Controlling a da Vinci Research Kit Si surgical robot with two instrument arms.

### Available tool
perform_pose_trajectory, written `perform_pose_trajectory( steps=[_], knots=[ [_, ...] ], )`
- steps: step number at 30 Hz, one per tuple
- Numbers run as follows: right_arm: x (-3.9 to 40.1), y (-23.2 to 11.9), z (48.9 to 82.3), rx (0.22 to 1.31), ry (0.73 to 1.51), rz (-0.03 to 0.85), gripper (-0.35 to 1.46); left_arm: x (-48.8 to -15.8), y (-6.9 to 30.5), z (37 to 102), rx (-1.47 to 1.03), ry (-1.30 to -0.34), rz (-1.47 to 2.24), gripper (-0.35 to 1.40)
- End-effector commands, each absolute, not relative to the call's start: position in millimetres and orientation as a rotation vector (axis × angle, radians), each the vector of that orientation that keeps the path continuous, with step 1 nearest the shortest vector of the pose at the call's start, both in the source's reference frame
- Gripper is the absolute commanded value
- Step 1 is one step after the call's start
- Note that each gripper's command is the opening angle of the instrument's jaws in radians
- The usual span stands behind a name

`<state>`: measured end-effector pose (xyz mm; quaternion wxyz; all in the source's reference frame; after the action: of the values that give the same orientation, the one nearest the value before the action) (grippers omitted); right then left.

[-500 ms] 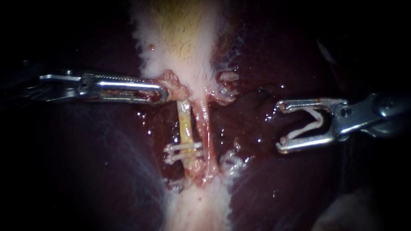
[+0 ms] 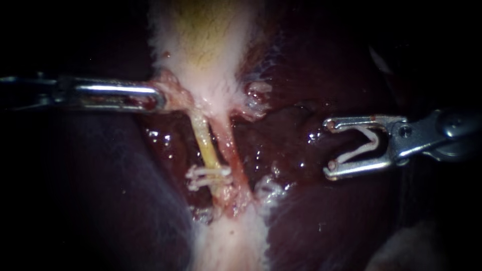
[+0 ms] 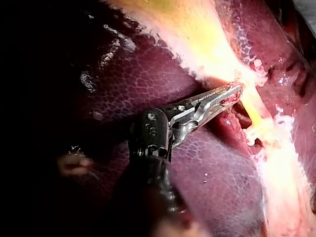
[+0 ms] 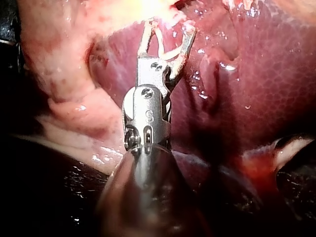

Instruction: Clipping third clip left tube

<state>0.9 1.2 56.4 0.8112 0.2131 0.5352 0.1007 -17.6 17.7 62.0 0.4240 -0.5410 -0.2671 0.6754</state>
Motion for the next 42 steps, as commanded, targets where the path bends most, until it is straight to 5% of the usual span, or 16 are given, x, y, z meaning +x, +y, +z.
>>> perform_pose_trajectory(
  steps=[1,12,19,26,42],
  knots=[
    [0.9,1.2,56.4,0.455,1.143,0.216,0.5,-17.3,17.9,61.3,-1.365,-0.664,1.689,-0.35],
    [3.3,0.8,56.0,0.473,1.148,0.206,0.5,-17.1,17.8,59.7,-1.377,-0.647,1.69,-0.35],
    [8.3,0.0,56.5,0.558,1.132,0.291,0.5,-17.4,17.6,59.9,-1.375,-0.639,1.691,-0.35],
    [13.4,-0.3,57.8,0.605,1.07,0.293,0.5,-17.6,17.5,60.0,-1.376,-0.64,1.691,-0.35],
    [19.3,0.5,62.5,0.636,1.061,0.29,0.5,-17.9,17.3,59.7,-1.376,-0.64,1.691,-0.35]
  ],
)
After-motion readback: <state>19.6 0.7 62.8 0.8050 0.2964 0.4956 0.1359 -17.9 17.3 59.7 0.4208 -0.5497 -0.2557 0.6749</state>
